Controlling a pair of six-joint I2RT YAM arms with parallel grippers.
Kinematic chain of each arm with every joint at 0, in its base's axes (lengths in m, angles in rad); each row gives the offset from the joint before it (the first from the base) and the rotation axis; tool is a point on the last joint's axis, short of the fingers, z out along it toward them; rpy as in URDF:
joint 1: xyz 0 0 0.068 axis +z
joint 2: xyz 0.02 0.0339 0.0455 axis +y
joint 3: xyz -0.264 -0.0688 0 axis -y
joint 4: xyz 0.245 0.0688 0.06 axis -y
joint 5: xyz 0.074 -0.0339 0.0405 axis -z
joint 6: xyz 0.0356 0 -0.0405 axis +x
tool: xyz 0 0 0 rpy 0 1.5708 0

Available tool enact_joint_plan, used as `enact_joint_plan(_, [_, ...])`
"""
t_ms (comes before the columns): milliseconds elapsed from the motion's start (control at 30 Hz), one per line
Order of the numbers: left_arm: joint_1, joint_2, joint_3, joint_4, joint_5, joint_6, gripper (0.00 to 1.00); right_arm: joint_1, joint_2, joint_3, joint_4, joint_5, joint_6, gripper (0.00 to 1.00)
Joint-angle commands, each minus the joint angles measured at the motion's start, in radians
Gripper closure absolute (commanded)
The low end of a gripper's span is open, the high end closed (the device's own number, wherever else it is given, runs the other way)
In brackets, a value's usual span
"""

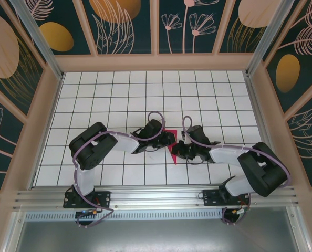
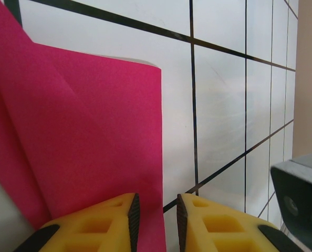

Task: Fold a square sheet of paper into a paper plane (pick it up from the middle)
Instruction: Fold the wing for the fifth time at the center of the table.

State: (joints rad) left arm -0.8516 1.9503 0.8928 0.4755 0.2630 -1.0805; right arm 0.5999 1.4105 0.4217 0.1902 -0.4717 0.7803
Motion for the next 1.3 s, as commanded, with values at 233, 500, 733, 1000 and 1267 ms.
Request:
enact_joint_plan(233, [0.009, -0.015, -0.002, -0.041, -0.04, 0.029, 0.62, -0.023, 0.093, -0.099, 0.031, 0.018, 0.006, 0.9])
enact_joint_plan(500, [0.008, -0.136, -0.037, -0.011, -0.089, 0.055, 0.5, -0.025, 0.082, -0.104, 0.018, 0.029, -0.002, 0.91])
enact_joint_plan(733, [0.008, -0.17, -0.133, 0.13, 0.0, 0.051, 0.62, -0.025, 0.108, -0.092, 0.028, 0.019, -0.003, 0.91])
enact_joint_plan(1000, [0.008, -0.075, -0.115, 0.184, 0.055, 0.051, 0.69, -0.023, 0.117, -0.089, 0.023, 0.013, -0.01, 0.91])
enact_joint_plan(1267, [0.027, 0.0, -0.065, 0.136, 0.011, 0.073, 0.71, -0.023, 0.117, -0.09, -0.001, 0.005, -0.029, 0.91])
